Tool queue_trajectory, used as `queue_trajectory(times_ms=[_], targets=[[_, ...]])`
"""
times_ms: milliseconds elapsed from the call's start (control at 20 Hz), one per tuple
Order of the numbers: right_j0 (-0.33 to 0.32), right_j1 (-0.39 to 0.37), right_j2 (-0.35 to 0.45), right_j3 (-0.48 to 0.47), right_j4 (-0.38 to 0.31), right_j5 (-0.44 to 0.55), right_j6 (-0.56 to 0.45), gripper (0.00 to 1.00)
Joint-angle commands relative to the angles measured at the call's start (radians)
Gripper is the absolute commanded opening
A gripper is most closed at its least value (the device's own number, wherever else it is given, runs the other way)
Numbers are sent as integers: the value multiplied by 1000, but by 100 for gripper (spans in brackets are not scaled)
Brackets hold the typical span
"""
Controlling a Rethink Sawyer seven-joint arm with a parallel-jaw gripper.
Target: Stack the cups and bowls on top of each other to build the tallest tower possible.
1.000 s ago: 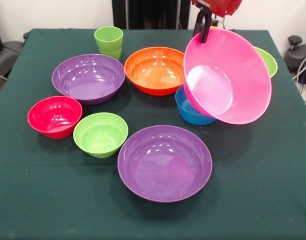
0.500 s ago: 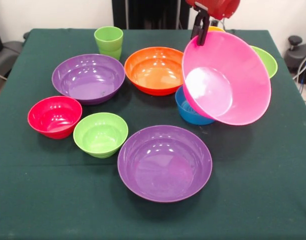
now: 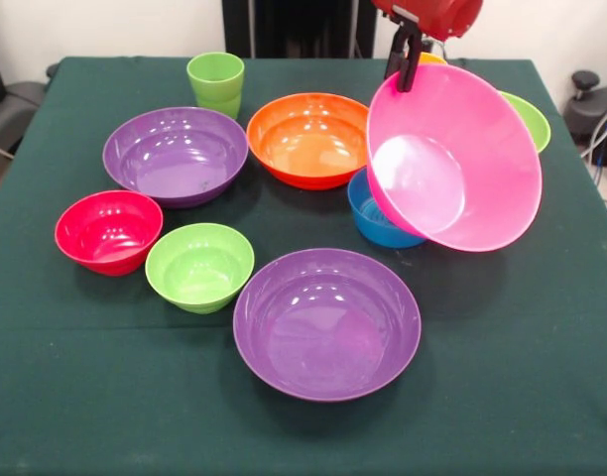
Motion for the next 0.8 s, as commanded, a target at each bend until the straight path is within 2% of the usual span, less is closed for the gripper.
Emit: queue_trajectory(times_ms=[50, 550, 800], targets=[[-6, 45, 105, 15, -50, -9, -11, 0], [4, 9, 98, 91, -52, -33, 10, 0], [-25, -15, 117, 139, -59, -41, -16, 0]])
